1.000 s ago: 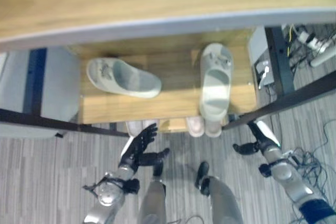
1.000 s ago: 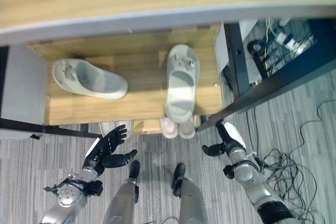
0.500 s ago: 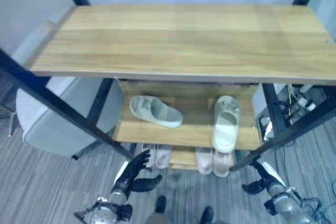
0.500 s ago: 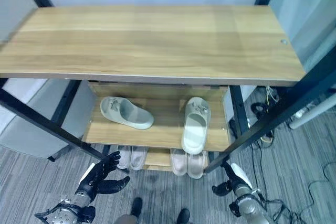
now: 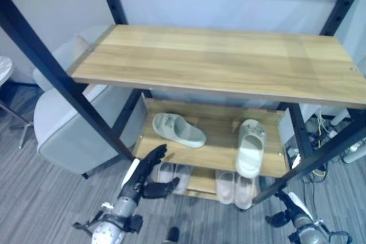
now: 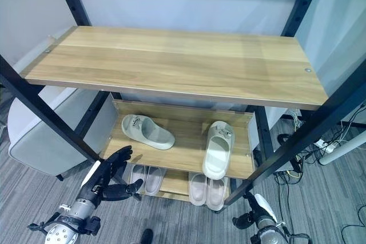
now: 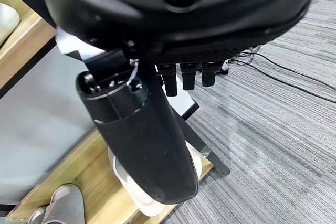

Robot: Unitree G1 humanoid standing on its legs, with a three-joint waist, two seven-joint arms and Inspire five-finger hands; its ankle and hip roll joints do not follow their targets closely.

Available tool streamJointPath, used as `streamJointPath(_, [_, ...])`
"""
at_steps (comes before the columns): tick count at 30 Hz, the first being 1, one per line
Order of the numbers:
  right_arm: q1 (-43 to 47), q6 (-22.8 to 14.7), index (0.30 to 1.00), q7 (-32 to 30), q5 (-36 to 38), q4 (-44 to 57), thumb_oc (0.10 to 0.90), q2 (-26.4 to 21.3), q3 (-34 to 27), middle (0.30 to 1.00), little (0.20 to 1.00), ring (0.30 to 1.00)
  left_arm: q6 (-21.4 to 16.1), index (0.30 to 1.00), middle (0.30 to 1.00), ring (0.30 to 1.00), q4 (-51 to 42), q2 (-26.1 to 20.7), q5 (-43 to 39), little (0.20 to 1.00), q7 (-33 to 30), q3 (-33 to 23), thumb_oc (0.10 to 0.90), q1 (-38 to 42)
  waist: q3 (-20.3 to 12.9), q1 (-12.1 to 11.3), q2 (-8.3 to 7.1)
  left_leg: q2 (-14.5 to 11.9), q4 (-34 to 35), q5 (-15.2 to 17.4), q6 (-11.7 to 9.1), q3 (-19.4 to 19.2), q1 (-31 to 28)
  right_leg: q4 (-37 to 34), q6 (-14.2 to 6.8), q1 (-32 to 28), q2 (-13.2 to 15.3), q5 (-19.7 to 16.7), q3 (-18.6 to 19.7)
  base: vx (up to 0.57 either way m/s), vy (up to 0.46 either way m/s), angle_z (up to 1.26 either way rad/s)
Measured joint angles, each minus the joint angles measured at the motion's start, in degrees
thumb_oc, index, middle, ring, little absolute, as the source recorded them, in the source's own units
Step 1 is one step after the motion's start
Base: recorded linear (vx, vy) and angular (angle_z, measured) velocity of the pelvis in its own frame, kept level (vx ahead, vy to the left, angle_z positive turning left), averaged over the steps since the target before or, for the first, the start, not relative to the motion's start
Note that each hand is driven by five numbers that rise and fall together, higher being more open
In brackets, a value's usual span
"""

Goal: Arrange the slippers neatly on the shoe rack.

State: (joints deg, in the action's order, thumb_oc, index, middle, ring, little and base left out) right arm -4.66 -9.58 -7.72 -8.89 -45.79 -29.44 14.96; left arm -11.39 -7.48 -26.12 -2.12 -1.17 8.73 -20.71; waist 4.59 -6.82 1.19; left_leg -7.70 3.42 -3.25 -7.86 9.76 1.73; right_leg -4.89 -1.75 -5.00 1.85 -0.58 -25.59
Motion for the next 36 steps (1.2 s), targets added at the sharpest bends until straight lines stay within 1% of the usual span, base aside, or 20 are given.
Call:
streamJointPath(3, [-0.1,0.0,0.900,0.0,0.0,0.0,0.800,0.6,0.0,0.900,0.900,0.900,0.0,0.900,0.900,0.900,0.0,-0.1,3.8,0.900,-1.8,0.0,0.800,2.1,-0.6,0.1,-1.27,0.0,0.0,0.0,0.0,0.0,-0.1,0.0,0.0,0.0,0.0,0.0,0.1,0.04,0.030,-0.02])
streamJointPath(4, [-0.2,0.0,0.900,0.0,0.0,0.0,0.800,1.2,0.0,0.900,0.900,0.900,0.0,0.900,0.900,0.900,0.0,-0.2,6.7,0.900,-3.0,0.0,0.800,3.2,-0.9,0.2,-1.93,0.0,0.1,0.0,0.0,-0.1,-0.2,0.0,0.0,0.0,0.0,0.0,0.2,0.00,0.000,0.00])
streamJointPath(6, [-0.4,0.0,0.900,0.0,0.0,0.0,0.800,2.0,0.0,0.900,0.900,0.900,0.0,0.900,0.900,0.900,0.0,-0.3,9.6,0.900,-4.7,0.0,0.800,5.1,-1.1,0.2,-2.79,0.0,0.1,0.0,0.0,-0.2,-0.3,0.0,0.0,-0.1,0.0,0.0,0.3,0.00,0.000,0.00])
streamJointPath(9, [-0.4,0.0,0.900,0.0,0.0,0.1,0.800,2.2,0.2,0.900,0.900,0.900,0.0,0.900,0.900,0.900,0.1,-0.3,12.0,0.900,-6.5,0.0,0.800,6.7,-1.1,0.1,-3.67,0.0,0.1,0.0,0.0,-0.4,-0.3,0.0,-0.1,0.0,0.0,0.0,0.6,0.03,0.015,-0.05])
streamJointPath(11, [-0.4,0.0,0.900,0.0,0.1,0.2,0.800,2.4,0.6,0.900,0.900,0.900,0.0,0.900,0.900,0.900,0.3,-0.4,13.2,0.900,-7.5,0.1,0.800,7.2,-1.2,0.2,-4.43,-0.1,0.1,0.0,0.0,-0.7,-0.4,0.0,-0.2,0.1,0.0,0.0,0.9,0.03,0.004,-0.08])
streamJointPath(12, [-0.4,0.0,0.900,0.0,0.1,0.3,0.800,2.6,1.0,0.900,0.900,0.900,0.0,0.900,0.900,0.900,0.7,-0.6,14.6,0.900,-7.7,0.2,0.800,7.9,-1.3,0.2,-5.07,-0.1,0.1,0.0,0.0,-1.0,-0.2,0.0,-0.2,0.4,0.0,0.0,1.2,0.02,0.006,-0.09])
streamJointPath(15, [-0.4,0.1,0.900,0.0,0.1,0.5,0.800,3.1,1.7,0.900,0.900,0.900,0.0,0.900,0.900,0.900,1.7,-2.5,18.3,0.900,-8.4,1.3,0.800,9.9,-1.3,0.3,-6.27,-0.1,0.1,0.0,0.0,-1.3,0.1,0.0,-0.1,0.9,0.0,-0.4,1.5,0.01,0.007,-0.07])
streamJointPath(19, [0.2,0.4,0.900,-0.1,0.4,0.5,0.800,3.7,2.4,0.900,0.900,0.900,0.1,0.900,0.900,0.900,4.1,-5.1,23.5,0.900,-9.8,2.8,0.800,14.1,-1.5,0.4,-7.39,-0.1,0.3,0.0,0.0,-1.9,0.4,0.0,-0.2,1.7,0.1,-0.7,2.2,0.02,0.014,-0.09])
streamJointPath(25, [0.7,0.4,0.900,0.0,0.6,0.9,0.800,3.8,2.5,0.900,0.900,0.900,0.1,0.900,0.900,0.900,4.8,-5.2,27.8,0.900,-11.0,2.8,0.800,15.9,-1.5,0.7,-7.37,0.1,1.0,-0.1,0.2,-3.4,0.1,0.0,-0.3,2.4,0.5,-1.1,3.5,0.03,0.037,-0.12])
streamJointPath(30, [0.7,0.4,0.900,0.2,0.6,1.3,0.800,3.8,2.2,0.900,0.900,0.900,0.1,0.900,0.900,0.900,4.8,-5.2,27.8,0.900,-11.1,2.7,0.800,15.9,-1.5,1.1,-7.05,0.3,1.0,-0.1,0.2,-4.0,-0.4,0.0,-0.4,2.3,0.8,-1.2,4.1,0.02,0.030,-0.05])
streamJointPath(31, [0.5,0.8,0.900,1.0,0.6,2.3,0.800,2.1,2.2,0.900,0.900,0.900,0.1,0.900,0.900,0.900,4.9,-5.0,28.3,0.900,-12.0,2.7,0.800,15.5,-2.5,2.2,-4.30,0.7,1.0,-0.2,0.4,-4.2,-1.1,0.0,-0.5,1.7,1.0,-1.4,4.2,0.03,0.022,-0.05])
streamJointPath(32, [0.5,1.1,0.900,1.0,0.8,2.6,0.800,2.1,2.1,0.900,0.900,0.900,0.1,0.900,0.900,0.900,5.0,-5.0,27.3,0.900,-12.3,2.9,0.800,15.6,-2.6,2.6,-4.22,0.6,1.0,-0.3,0.6,-5.2,-0.9,0.0,-0.5,1.8,1.3,-1.4,4.4,0.05,0.011,-0.11])
streamJointPath(33, [0.6,1.5,0.900,1.0,1.2,3.2,0.800,2.2,2.0,0.900,0.900,0.900,0.4,0.900,0.900,0.900,5.6,-4.4,25.8,0.900,-13.1,2.9,0.800,15.6,-2.8,2.6,-3.94,0.6,1.0,-0.5,0.9,-7.1,-0.7,0.0,-0.6,2.3,1.4,-1.5,4.9,0.06,0.007,-0.21])
streamJointPath(35, [1.0,1.5,0.900,0.9,1.2,3.7,0.800,2.4,1.6,0.900,0.900,0.900,1.0,0.900,0.900,0.900,7.0,-3.5,24.7,0.900,-14.1,2.9,0.800,15.6,-3.0,3.1,-2.99,0.7,1.1,-0.5,0.9,-8.1,-0.5,0.0,-0.7,2.6,1.7,-1.8,5.6,0.04,0.005,-0.19])
streamJointPath(36, [0.9,1.5,0.900,0.9,1.2,4.2,0.800,2.5,1.4,0.900,0.900,0.900,1.3,0.900,0.900,0.900,7.5,-3.3,24.7,0.900,-14.2,2.9,0.800,15.6,-3.1,3.7,-2.47,0.8,1.1,-0.5,0.9,-8.2,-0.5,0.0,-0.8,2.5,1.8,-1.8,5.7,0.05,0.007,-0.10])
